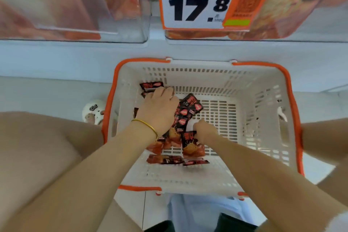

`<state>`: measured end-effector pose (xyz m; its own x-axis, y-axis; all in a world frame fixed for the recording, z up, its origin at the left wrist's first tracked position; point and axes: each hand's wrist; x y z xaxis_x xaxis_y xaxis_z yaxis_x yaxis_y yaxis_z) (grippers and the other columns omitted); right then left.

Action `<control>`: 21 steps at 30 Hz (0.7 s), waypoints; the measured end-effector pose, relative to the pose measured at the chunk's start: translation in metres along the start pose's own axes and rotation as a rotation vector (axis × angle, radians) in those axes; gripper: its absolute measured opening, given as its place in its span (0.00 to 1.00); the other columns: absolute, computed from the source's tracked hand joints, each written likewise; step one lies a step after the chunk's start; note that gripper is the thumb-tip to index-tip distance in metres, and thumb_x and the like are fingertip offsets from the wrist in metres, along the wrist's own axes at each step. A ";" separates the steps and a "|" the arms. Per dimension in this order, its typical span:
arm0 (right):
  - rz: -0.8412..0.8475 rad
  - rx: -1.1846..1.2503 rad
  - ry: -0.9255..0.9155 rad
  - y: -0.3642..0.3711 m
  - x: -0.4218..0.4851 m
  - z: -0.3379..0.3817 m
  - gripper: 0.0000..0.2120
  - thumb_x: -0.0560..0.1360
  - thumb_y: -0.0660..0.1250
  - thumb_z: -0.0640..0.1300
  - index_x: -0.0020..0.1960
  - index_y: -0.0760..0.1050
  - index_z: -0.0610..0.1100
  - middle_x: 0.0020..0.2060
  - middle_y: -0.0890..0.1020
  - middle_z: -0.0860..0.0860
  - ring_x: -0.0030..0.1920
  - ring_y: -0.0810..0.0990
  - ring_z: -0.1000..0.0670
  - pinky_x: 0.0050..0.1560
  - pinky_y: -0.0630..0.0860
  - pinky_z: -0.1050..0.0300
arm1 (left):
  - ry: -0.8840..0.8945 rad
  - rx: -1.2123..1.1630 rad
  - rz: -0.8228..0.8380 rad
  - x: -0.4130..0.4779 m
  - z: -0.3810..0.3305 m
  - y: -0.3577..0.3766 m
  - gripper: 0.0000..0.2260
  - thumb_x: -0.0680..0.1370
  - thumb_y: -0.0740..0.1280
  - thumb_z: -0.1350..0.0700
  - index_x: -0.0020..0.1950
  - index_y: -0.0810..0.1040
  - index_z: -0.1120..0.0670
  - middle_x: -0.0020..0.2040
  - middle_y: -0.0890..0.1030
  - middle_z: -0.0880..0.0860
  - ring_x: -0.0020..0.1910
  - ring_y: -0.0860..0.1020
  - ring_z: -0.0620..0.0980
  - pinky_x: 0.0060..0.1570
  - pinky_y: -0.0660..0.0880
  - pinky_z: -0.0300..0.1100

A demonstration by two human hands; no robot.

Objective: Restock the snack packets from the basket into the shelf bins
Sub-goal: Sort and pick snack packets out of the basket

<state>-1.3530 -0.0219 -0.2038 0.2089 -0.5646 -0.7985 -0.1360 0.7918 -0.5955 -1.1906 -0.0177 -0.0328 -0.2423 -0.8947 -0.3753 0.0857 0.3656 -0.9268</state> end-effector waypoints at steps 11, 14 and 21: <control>-0.338 0.474 -0.428 -0.156 -0.166 -0.056 0.07 0.74 0.69 0.39 0.48 0.79 0.35 0.35 0.74 0.50 0.35 0.73 0.58 0.35 0.65 0.66 | 0.041 -0.515 0.006 -0.009 -0.050 -0.054 0.13 0.79 0.64 0.49 0.60 0.72 0.54 0.50 0.78 0.53 0.47 0.77 0.53 0.43 0.73 0.43; -0.489 0.860 -0.420 -0.166 -0.221 -0.077 0.07 0.73 0.70 0.34 0.50 0.77 0.35 0.29 0.75 0.53 0.24 0.72 0.61 0.26 0.66 0.70 | 0.069 -0.642 -0.165 -0.015 -0.075 -0.091 0.07 0.78 0.65 0.53 0.51 0.72 0.56 0.40 0.74 0.50 0.42 0.74 0.52 0.36 0.67 0.37; -0.895 1.100 -0.526 -0.199 -0.311 -0.107 0.11 0.70 0.72 0.36 0.43 0.73 0.48 0.25 0.77 0.56 0.23 0.69 0.57 0.24 0.65 0.63 | 0.272 -0.779 -0.634 -0.026 -0.122 -0.186 0.03 0.77 0.67 0.57 0.47 0.75 0.56 0.38 0.74 0.47 0.37 0.72 0.42 0.40 0.69 0.39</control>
<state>-1.4947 -0.0286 0.1534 0.1724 -0.9840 0.0447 0.9412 0.1512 -0.3020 -1.3184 -0.0307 0.1505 -0.2432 -0.9278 0.2830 -0.7579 -0.0003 -0.6524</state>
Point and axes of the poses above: each hand's wrist, its own x-axis towards the middle knuckle, its own y-axis out of the palm, z = x × y
